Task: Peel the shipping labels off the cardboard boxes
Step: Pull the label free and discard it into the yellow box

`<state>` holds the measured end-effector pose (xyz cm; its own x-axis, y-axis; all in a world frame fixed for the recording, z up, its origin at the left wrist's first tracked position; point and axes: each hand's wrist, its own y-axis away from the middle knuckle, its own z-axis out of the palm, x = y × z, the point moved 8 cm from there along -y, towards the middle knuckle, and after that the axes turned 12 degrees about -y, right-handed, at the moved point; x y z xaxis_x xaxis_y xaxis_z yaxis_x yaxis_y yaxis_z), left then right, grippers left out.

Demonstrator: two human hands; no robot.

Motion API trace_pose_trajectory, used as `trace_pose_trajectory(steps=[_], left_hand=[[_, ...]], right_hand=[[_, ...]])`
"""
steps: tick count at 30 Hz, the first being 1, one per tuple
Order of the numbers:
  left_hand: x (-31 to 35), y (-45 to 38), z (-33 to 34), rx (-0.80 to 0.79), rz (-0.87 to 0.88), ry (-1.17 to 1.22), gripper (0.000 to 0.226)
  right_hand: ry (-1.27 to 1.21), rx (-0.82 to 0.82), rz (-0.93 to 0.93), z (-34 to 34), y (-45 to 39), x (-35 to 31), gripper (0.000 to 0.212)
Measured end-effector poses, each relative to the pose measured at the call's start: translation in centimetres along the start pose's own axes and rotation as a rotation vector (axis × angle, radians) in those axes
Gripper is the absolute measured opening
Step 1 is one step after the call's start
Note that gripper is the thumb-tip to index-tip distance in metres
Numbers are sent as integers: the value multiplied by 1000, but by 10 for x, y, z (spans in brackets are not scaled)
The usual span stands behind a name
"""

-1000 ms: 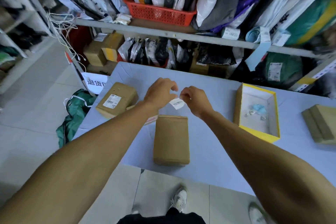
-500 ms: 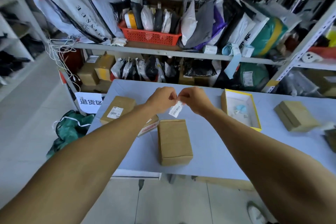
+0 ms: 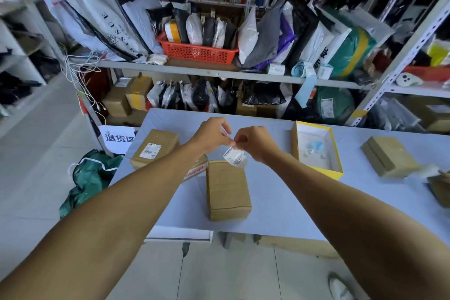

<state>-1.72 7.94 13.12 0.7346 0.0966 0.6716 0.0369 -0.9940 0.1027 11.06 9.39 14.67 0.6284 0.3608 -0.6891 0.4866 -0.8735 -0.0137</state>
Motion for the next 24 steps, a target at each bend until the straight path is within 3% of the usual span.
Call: trace_pose_trajectory(steps=[5, 8, 13, 17, 24], left_hand=[[17, 3, 4, 170, 33, -128, 11], [20, 8, 2, 294, 53, -228, 16], [5, 9, 7, 246, -4, -148, 8], [10, 10, 5, 242, -7, -57, 8], [10, 10, 16, 160, -8, 46, 23]], right_hand=[[-45, 70, 37, -7, -2, 9, 8], [-134, 126, 92, -13, -1, 21, 13], [-326, 134, 159, -13, 2, 35, 3], [-548, 105, 203, -6, 6, 38, 30], [-734, 173, 201, -8, 10, 40, 4]])
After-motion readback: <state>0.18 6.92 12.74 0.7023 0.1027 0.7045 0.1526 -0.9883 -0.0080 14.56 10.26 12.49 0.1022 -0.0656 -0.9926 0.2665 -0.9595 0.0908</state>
